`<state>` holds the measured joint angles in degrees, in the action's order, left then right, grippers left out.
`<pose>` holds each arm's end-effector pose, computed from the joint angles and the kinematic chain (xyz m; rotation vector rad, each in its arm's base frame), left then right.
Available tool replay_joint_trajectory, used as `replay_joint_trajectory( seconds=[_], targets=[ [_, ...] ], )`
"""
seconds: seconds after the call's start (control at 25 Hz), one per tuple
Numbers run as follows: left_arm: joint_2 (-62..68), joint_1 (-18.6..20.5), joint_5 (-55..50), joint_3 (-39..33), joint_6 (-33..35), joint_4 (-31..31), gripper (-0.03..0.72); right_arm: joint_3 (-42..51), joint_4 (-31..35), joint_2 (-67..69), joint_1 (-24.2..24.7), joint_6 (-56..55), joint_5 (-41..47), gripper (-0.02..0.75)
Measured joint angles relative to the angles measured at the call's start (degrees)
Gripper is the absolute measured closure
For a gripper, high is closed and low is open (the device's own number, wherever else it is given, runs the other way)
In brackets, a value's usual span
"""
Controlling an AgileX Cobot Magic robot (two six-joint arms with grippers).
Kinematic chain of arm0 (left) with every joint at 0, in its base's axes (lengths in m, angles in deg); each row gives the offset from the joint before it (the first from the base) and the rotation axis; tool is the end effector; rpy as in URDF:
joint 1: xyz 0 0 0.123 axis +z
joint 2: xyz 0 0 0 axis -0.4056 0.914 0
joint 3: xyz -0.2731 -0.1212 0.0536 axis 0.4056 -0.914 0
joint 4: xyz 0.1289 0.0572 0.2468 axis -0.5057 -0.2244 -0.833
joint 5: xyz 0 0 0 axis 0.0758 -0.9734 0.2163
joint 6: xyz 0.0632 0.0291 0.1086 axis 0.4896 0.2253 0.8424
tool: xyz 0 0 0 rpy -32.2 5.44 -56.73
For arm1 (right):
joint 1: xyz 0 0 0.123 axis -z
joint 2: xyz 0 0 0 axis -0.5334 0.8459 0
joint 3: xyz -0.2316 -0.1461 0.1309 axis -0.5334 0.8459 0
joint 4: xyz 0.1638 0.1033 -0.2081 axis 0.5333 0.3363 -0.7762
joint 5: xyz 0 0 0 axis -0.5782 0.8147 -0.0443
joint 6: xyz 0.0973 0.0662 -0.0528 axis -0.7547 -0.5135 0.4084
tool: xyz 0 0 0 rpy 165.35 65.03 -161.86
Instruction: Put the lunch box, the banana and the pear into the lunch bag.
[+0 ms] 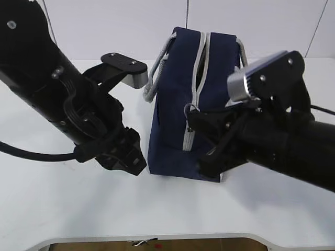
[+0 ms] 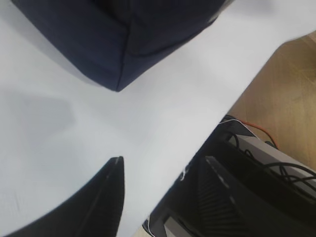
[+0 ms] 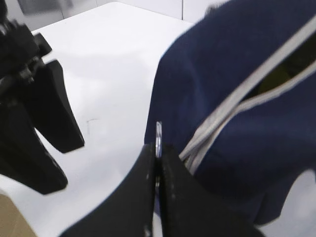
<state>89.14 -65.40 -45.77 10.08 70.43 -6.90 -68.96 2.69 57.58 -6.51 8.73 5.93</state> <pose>0.2600 -0.2633 0.2152 1.0968 2.5549 -0.4531 0.2464 0.1991 0.2172 -0.6507 1.8089 0.4601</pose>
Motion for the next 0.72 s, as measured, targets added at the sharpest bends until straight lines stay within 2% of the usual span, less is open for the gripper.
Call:
replay_joint_trajectory(
  seconds=[0.32, 0.72],
  targets=[
    [0.08, 0.0, 6.49, -0.33, 2.99, -1.39, 0.318, -8.69, -0.23, -0.12, 0.0, 5.01, 8.59, 0.721],
    [0.36, 0.0, 14.35, -5.97, 4.51, -5.12, 0.318, -15.59, -0.23, -0.12, 0.0, 5.5, 17.16, 0.721]
  ],
)
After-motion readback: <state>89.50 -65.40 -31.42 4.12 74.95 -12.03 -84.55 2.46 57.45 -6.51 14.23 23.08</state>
